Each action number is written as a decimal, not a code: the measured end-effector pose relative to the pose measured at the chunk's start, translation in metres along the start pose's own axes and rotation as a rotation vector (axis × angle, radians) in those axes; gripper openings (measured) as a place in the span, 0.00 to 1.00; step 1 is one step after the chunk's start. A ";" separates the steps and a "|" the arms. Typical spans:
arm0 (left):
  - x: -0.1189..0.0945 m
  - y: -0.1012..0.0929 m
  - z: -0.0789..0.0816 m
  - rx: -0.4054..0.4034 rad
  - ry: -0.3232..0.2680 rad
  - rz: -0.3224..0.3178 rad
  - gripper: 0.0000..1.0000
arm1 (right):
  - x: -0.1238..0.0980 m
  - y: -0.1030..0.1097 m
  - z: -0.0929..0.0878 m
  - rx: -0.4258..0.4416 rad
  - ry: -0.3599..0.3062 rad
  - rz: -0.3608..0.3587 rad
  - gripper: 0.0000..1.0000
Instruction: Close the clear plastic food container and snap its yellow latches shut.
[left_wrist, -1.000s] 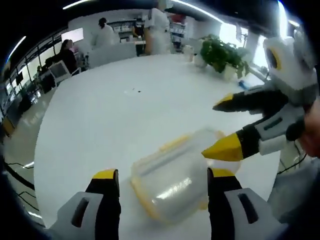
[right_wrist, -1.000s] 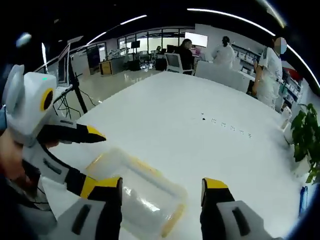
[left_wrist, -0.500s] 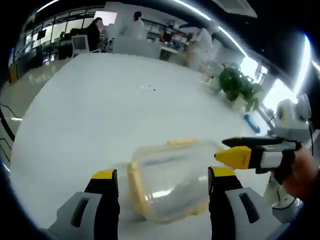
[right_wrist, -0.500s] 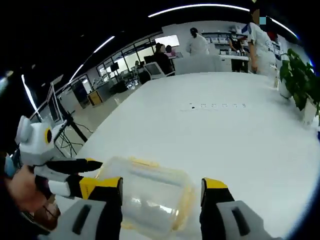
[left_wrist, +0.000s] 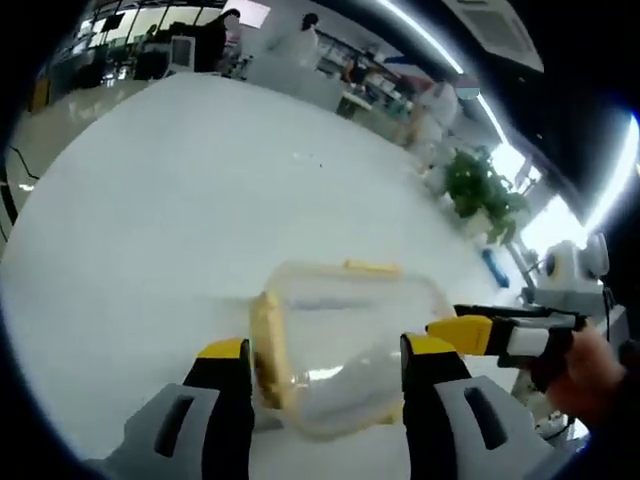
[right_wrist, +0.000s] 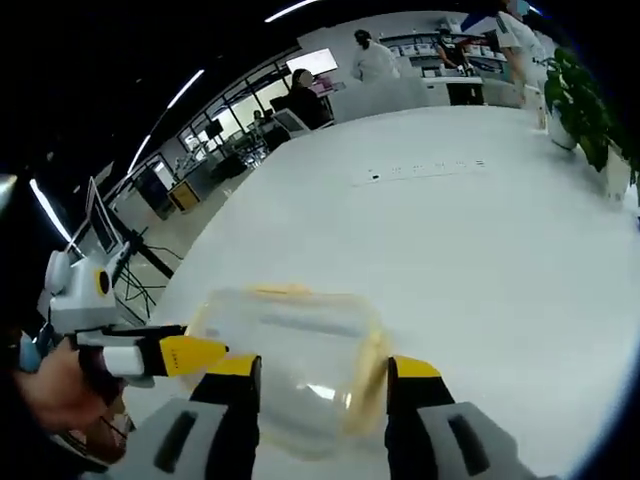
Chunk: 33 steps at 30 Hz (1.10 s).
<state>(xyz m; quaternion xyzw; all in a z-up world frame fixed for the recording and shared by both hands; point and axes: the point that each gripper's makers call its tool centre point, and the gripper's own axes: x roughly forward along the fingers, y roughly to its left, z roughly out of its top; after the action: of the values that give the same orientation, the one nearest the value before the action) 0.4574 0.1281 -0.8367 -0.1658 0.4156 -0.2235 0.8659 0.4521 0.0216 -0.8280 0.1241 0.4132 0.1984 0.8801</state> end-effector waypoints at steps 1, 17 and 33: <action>0.004 -0.003 0.000 -0.026 -0.005 -0.014 0.61 | 0.001 0.000 0.001 0.011 -0.006 0.000 0.49; 0.011 -0.010 -0.004 -0.093 0.012 -0.060 0.64 | 0.006 0.004 0.010 0.049 -0.091 -0.024 0.46; 0.009 -0.012 -0.008 -0.057 -0.064 -0.062 0.63 | 0.003 0.002 0.005 0.040 -0.139 -0.047 0.45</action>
<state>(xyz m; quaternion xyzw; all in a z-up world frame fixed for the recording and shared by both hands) 0.4529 0.1122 -0.8410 -0.2104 0.3888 -0.2330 0.8662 0.4568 0.0249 -0.8263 0.1452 0.3578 0.1604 0.9084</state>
